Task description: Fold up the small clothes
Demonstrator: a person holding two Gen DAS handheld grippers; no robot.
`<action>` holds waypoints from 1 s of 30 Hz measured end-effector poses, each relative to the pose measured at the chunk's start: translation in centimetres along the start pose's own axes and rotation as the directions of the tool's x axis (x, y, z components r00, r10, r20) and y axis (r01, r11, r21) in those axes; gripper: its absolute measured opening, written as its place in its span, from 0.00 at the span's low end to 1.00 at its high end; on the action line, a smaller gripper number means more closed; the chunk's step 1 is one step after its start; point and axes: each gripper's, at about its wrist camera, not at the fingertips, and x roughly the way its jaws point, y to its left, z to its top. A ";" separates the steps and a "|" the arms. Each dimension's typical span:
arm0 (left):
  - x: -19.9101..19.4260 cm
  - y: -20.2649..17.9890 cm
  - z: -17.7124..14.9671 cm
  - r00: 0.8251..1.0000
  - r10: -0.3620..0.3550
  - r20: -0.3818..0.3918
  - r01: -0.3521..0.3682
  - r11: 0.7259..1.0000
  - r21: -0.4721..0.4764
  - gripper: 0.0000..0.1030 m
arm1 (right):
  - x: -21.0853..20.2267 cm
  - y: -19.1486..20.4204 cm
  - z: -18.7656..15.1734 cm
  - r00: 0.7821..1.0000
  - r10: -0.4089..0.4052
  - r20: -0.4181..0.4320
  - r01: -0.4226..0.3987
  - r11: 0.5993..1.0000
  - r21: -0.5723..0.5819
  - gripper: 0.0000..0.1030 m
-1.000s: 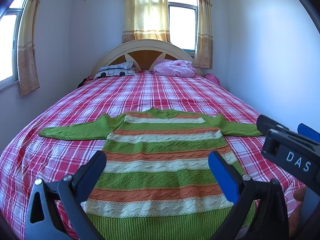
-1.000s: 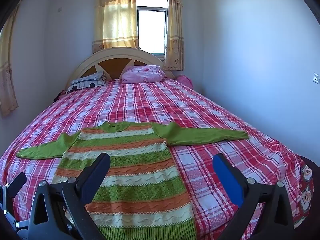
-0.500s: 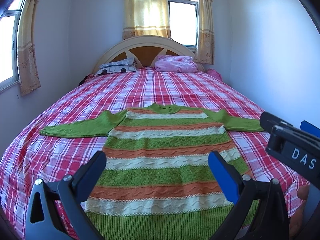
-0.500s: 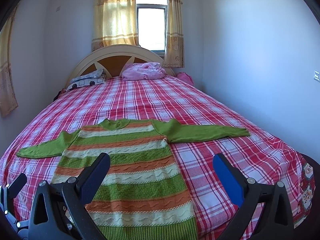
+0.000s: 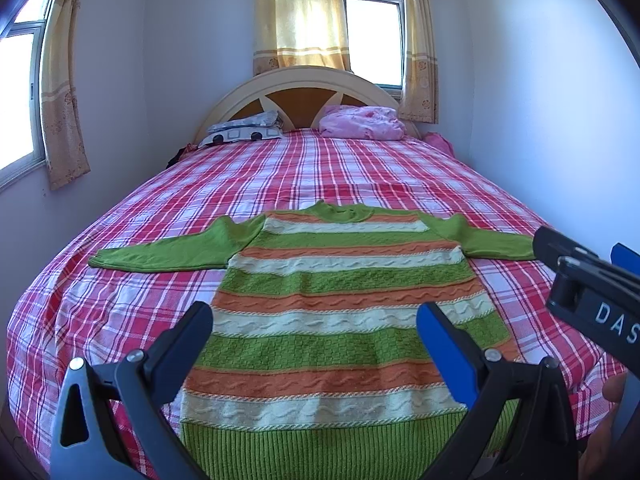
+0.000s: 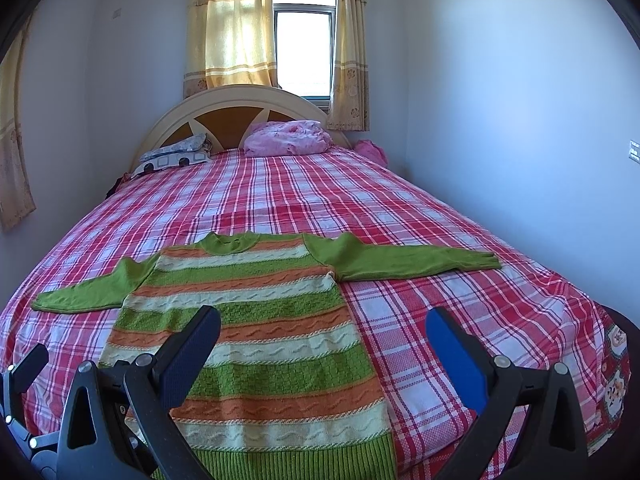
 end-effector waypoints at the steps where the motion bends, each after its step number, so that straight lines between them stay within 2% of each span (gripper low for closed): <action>1: 0.0 0.0 0.0 1.000 0.001 -0.001 -0.001 1.000 -0.001 1.00 | 0.1 -0.1 0.0 1.000 0.000 -0.002 0.000 1.000 0.001 0.99; 13: 0.1 -0.1 0.0 0.999 0.040 0.006 -0.040 0.999 0.019 1.00 | 0.2 0.0 0.0 1.000 0.002 -0.006 -0.002 1.000 0.002 0.99; 30: 0.1 0.0 0.1 0.999 0.040 0.008 -0.041 0.999 0.018 1.00 | 0.5 -0.2 -0.2 1.000 0.012 -0.018 -0.012 1.000 0.008 0.99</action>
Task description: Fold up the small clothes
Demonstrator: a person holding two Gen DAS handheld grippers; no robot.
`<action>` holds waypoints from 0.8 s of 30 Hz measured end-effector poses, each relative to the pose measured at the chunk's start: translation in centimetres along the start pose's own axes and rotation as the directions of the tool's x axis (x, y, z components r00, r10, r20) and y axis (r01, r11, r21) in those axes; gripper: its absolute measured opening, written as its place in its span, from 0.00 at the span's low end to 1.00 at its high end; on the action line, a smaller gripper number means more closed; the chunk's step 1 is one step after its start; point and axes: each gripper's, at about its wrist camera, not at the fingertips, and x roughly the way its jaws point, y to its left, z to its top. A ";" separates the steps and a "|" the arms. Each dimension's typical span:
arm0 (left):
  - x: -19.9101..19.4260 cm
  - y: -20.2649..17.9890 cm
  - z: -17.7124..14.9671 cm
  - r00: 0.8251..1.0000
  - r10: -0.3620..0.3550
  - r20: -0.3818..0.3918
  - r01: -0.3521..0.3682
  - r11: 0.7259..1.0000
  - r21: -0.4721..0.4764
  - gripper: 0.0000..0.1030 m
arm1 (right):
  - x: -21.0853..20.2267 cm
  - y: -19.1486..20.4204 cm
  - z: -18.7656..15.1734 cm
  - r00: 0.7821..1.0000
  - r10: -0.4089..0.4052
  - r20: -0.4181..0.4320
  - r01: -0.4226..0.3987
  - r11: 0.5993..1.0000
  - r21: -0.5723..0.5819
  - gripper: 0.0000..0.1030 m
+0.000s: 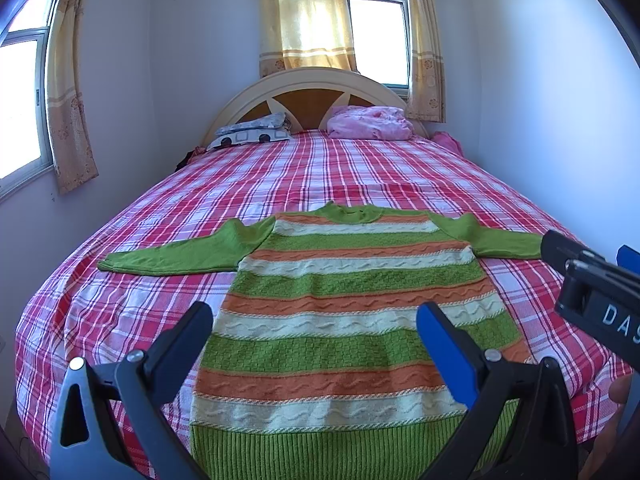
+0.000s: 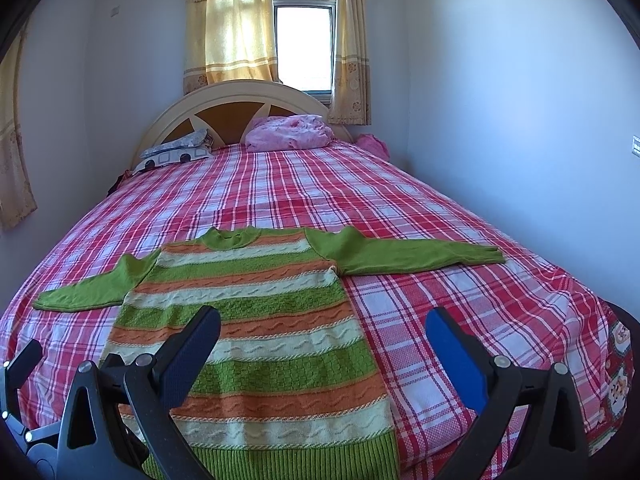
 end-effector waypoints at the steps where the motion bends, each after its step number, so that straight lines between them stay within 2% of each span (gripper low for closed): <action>1: 0.0 0.0 0.0 1.000 0.000 0.000 0.000 1.000 0.000 1.00 | 0.0 0.0 0.0 1.000 0.000 0.000 0.000 1.000 0.000 0.99; 24: 0.6 0.7 -0.1 0.999 0.046 -0.010 -0.046 0.999 -0.011 1.00 | 0.3 0.4 -0.1 1.000 0.011 -0.012 -0.012 1.000 -0.018 0.99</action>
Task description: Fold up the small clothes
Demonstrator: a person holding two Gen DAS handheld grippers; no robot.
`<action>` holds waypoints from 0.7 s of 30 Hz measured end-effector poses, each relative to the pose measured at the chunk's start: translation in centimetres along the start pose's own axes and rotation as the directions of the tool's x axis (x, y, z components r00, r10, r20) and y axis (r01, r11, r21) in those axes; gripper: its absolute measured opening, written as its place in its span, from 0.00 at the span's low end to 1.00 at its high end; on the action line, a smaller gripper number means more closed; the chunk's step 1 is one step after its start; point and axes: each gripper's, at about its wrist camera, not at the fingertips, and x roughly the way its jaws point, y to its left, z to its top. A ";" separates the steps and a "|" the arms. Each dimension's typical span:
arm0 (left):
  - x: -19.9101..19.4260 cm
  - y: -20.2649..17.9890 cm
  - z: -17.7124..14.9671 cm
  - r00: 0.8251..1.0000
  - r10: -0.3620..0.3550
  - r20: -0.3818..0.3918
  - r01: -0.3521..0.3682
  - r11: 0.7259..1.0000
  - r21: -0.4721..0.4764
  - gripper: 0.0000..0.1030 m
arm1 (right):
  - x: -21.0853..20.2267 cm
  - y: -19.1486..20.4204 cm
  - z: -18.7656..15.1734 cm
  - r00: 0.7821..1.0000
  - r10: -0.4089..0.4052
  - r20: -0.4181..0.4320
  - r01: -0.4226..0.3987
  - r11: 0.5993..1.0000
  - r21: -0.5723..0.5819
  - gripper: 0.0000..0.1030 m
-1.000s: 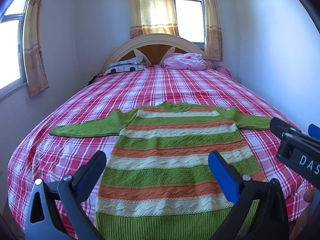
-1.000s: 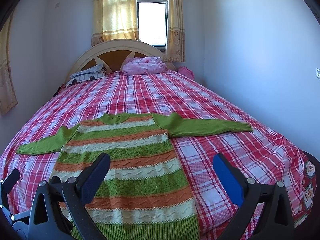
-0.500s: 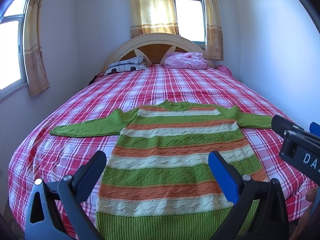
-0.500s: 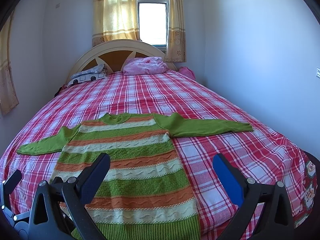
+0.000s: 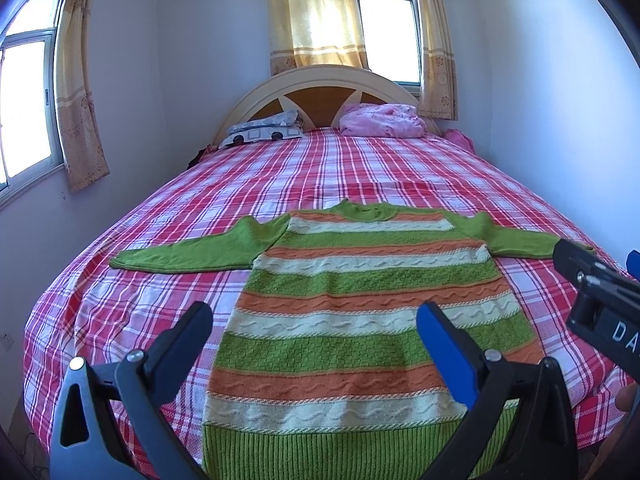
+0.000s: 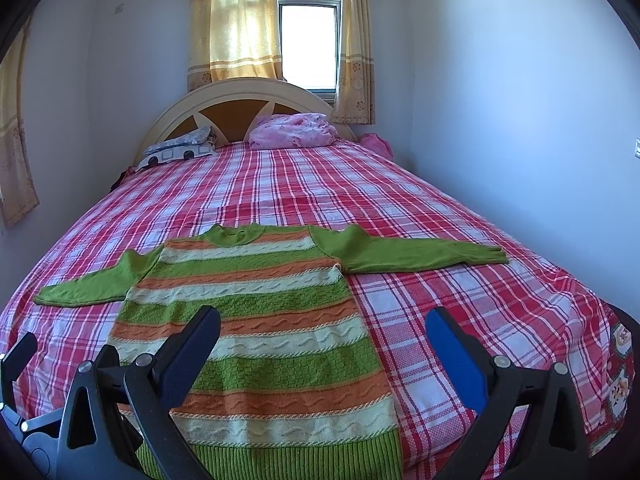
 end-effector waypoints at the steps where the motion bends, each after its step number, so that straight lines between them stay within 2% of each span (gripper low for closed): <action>1: 0.1 0.0 0.0 1.000 0.001 -0.003 -0.001 1.000 0.000 1.00 | 0.1 0.0 0.0 1.000 0.000 -0.003 0.000 1.000 0.001 0.99; 11: 0.3 0.2 -0.1 1.000 -0.004 -0.006 0.004 1.000 -0.003 1.00 | 0.4 -0.2 -0.1 1.000 0.004 -0.006 -0.004 1.000 0.002 0.99; 16: 2.2 0.7 -0.2 0.996 -0.067 -0.051 0.067 0.998 -0.011 1.00 | 1.0 -0.8 0.0 1.000 -0.010 0.028 0.010 1.000 -0.009 0.99; 19: 4.1 1.9 0.2 0.997 -0.050 -0.053 0.049 0.999 -0.022 1.00 | 2.3 -2.6 0.2 0.996 -0.064 0.058 0.064 0.998 0.011 0.99; 21: 5.8 2.8 0.6 0.997 -0.044 -0.060 0.042 0.998 -0.037 1.00 | 4.1 -4.8 0.7 0.993 -0.110 0.042 0.108 0.993 0.039 0.99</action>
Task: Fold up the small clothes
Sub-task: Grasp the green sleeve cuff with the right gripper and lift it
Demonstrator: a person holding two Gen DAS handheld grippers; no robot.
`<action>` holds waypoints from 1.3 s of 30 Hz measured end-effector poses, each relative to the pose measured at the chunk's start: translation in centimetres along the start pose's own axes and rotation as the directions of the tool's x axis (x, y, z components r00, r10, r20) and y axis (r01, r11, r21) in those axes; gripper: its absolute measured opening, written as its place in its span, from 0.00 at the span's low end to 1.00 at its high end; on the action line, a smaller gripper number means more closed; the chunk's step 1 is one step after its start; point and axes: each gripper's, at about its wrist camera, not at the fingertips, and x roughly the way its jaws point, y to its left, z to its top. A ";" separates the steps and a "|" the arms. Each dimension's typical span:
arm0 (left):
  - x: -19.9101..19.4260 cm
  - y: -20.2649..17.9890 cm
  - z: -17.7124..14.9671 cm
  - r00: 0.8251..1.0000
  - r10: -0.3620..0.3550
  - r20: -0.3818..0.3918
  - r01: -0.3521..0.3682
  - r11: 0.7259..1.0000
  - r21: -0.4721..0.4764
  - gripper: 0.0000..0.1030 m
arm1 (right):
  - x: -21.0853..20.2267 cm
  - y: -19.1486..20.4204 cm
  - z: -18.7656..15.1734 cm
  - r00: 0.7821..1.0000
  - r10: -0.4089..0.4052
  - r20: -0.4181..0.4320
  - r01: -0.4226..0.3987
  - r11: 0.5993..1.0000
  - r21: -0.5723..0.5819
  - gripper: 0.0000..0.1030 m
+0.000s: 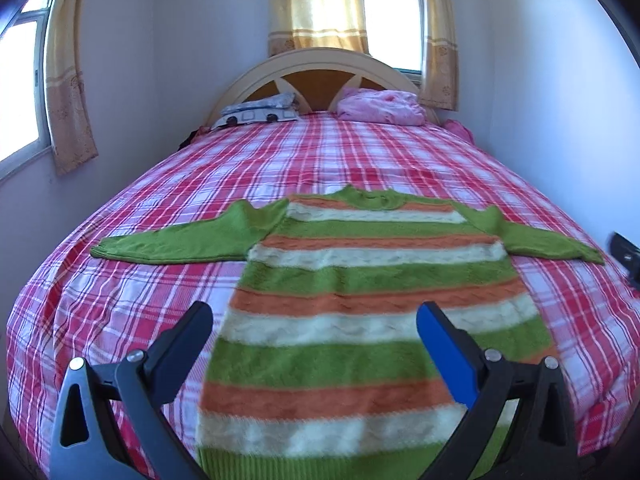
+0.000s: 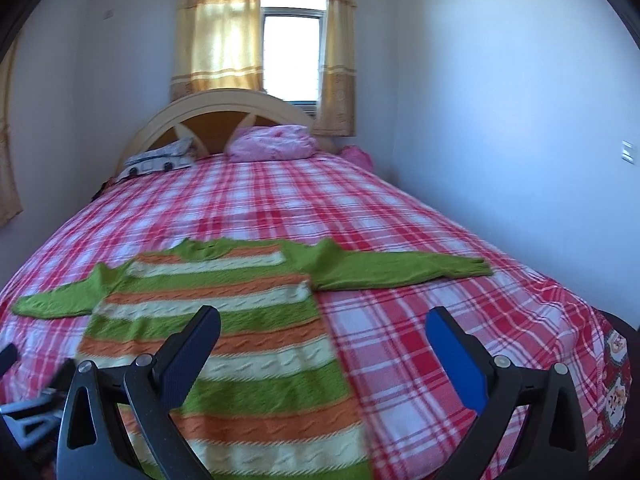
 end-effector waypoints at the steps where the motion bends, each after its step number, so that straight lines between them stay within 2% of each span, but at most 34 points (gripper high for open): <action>1: 1.0 0.5 0.4 1.000 -0.001 -0.008 0.001 1.000 -0.009 1.00 | 1.1 -1.0 0.3 1.000 -0.017 -0.013 0.017 1.000 0.017 0.99; 5: 4.4 1.6 1.7 1.000 0.001 -0.025 -0.002 1.000 -0.015 1.00 | 6.4 -7.4 1.9 0.997 -0.055 -0.052 0.062 0.987 0.148 0.99; 7: 6.4 1.8 2.2 1.000 0.015 -0.023 -0.014 1.000 0.018 1.00 | 8.8 -9.7 2.7 0.992 -0.092 -0.085 0.104 0.981 0.161 0.98; 10: 9.9 1.9 2.6 0.998 0.054 -0.029 -0.052 0.997 0.065 1.00 | 13.3 -13.8 4.1 0.976 -0.177 -0.125 0.195 0.968 0.157 0.79; 12: 12.3 2.1 2.9 0.996 0.077 -0.041 -0.074 0.995 0.066 1.00 | 16.9 -16.7 4.6 0.950 -0.245 -0.192 0.276 0.948 0.158 0.67; 14: 14.1 2.5 3.1 0.994 0.097 -0.051 -0.094 0.994 0.053 0.99 | 19.8 -19.0 4.7 0.923 -0.302 -0.239 0.347 0.921 0.176 0.67; 15: 15.1 2.6 3.2 0.993 0.103 -0.061 -0.100 0.994 0.046 0.97 | 21.2 -20.0 4.6 0.902 -0.345 -0.259 0.395 0.902 0.174 0.67; 17: 16.5 2.8 3.4 0.991 0.109 -0.075 -0.107 0.994 0.032 0.96 | 23.3 -21.5 4.4 0.877 -0.384 -0.288 0.444 0.877 0.183 0.67; 22: 19.4 3.1 3.2 0.987 0.134 -0.085 -0.136 0.991 -0.012 0.96 | 27.2 -24.3 4.0 0.840 -0.379 -0.387 0.495 0.828 0.263 0.67; 28: 22.3 3.7 2.7 0.969 0.116 -0.218 -0.131 0.990 -0.059 0.96 | 31.6 -25.8 3.0 0.806 -0.343 -0.482 0.524 0.792 0.314 0.67; 31: 22.6 3.3 2.3 0.964 0.095 -0.247 -0.111 0.992 -0.051 0.96 | 32.9 -26.0 2.7 0.797 -0.347 -0.494 0.538 0.780 0.320 0.66; 34: 23.3 3.2 2.1 0.955 0.086 -0.284 -0.103 0.994 -0.046 0.97 | 33.8 -25.4 3.0 0.800 -0.353 -0.485 0.522 0.807 0.276 0.52; 36: 23.5 3.4 2.0 0.954 0.070 -0.291 -0.093 0.994 -0.066 0.97 | 34.1 -25.1 3.1 0.816 -0.330 -0.475 0.494 0.824 0.277 0.33; 39: 23.4 3.6 2.0 0.955 0.058 -0.290 -0.084 0.994 -0.076 0.98 | 34.3 -24.7 3.4 0.838 -0.292 -0.461 0.451 0.847 0.283 0.13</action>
